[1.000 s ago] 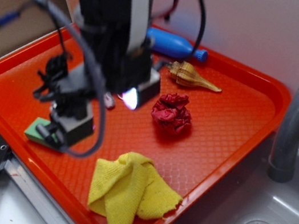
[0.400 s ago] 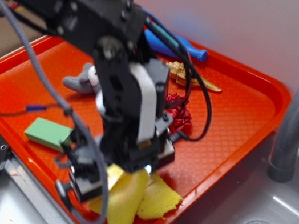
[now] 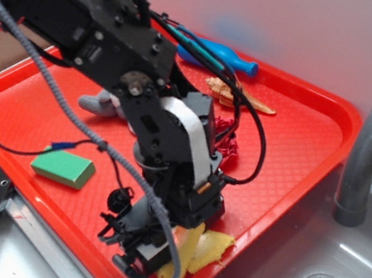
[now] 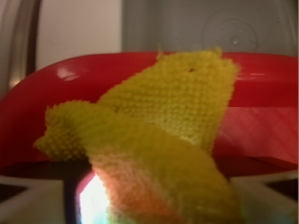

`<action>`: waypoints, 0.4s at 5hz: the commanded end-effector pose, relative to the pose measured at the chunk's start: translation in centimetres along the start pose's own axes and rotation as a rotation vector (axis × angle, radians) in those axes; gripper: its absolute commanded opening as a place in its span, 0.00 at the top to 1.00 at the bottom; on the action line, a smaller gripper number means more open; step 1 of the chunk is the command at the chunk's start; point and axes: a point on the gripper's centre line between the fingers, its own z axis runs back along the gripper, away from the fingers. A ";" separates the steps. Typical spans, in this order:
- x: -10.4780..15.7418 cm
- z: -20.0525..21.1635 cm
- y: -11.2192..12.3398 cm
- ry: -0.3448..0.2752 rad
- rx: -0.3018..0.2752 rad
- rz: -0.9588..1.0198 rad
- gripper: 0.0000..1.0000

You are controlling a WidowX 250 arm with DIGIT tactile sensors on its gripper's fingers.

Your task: Grab the yellow cloth.

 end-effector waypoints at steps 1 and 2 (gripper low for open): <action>-5.2 8.0 -0.7 0.004 0.199 0.435 1.00; -7.3 13.0 0.8 0.030 0.193 0.685 1.00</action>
